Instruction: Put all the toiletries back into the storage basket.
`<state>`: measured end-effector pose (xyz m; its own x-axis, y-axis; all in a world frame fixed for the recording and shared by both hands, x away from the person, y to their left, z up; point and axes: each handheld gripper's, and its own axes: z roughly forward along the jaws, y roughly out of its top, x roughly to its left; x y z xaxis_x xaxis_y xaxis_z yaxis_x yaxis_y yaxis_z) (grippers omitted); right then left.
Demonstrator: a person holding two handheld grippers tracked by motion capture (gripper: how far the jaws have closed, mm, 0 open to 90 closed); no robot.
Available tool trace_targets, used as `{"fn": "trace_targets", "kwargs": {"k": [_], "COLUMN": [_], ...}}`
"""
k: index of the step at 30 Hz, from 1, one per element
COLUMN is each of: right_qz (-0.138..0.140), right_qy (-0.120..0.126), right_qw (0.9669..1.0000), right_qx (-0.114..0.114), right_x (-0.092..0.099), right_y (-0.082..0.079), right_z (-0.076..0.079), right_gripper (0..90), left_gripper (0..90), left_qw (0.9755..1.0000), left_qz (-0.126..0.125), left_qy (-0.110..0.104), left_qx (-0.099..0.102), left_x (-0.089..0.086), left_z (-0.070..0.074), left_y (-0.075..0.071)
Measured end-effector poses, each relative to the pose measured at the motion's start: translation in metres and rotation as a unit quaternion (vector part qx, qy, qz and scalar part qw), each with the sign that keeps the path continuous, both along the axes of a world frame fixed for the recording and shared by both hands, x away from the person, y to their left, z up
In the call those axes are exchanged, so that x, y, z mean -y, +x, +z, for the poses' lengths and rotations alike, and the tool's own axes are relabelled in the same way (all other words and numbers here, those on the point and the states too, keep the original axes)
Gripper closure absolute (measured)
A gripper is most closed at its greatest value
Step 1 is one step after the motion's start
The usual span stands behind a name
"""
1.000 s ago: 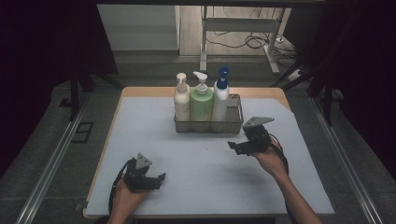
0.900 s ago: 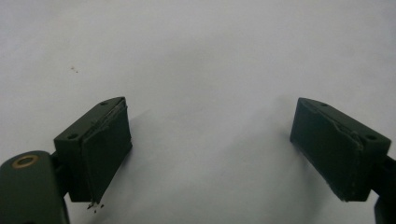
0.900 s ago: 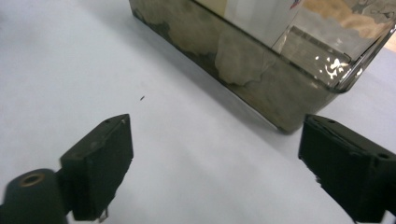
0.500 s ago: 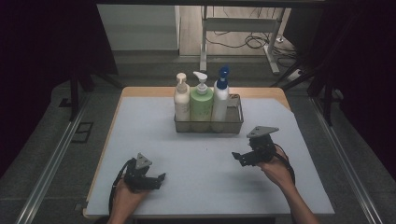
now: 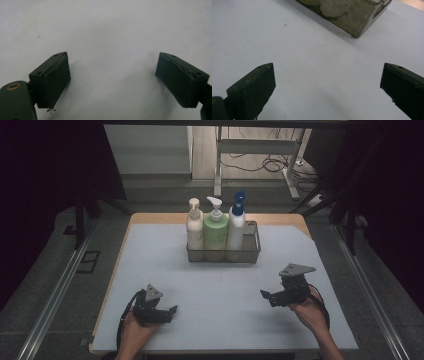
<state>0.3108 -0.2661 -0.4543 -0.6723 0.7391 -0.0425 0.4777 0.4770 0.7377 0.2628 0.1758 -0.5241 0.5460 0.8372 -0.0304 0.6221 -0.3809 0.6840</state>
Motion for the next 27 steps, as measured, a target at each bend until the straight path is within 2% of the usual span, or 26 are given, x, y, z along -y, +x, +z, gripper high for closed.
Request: {"fn": "trace_targets", "kwargs": {"k": [12, 27], "right_qz": [-0.01, -0.023], "right_qy": [-0.004, -0.01], "right_qw": [0.9998, 0.9987], "right_qx": [-0.015, -0.044], "right_x": [0.02, 0.027], "right_y": [-0.016, -0.022], "right_z": [-0.023, -0.058], "right_gripper": [0.0, 0.0], "left_gripper": [12.0, 12.1], "left_qw": [1.0, 1.0], "left_qz": [0.0, 0.0], "left_qy": [0.0, 0.0], "left_qx": [0.0, 0.0], "left_x": [0.0, 0.0], "left_z": [0.0, 0.0], "left_y": [0.0, 0.0]}}
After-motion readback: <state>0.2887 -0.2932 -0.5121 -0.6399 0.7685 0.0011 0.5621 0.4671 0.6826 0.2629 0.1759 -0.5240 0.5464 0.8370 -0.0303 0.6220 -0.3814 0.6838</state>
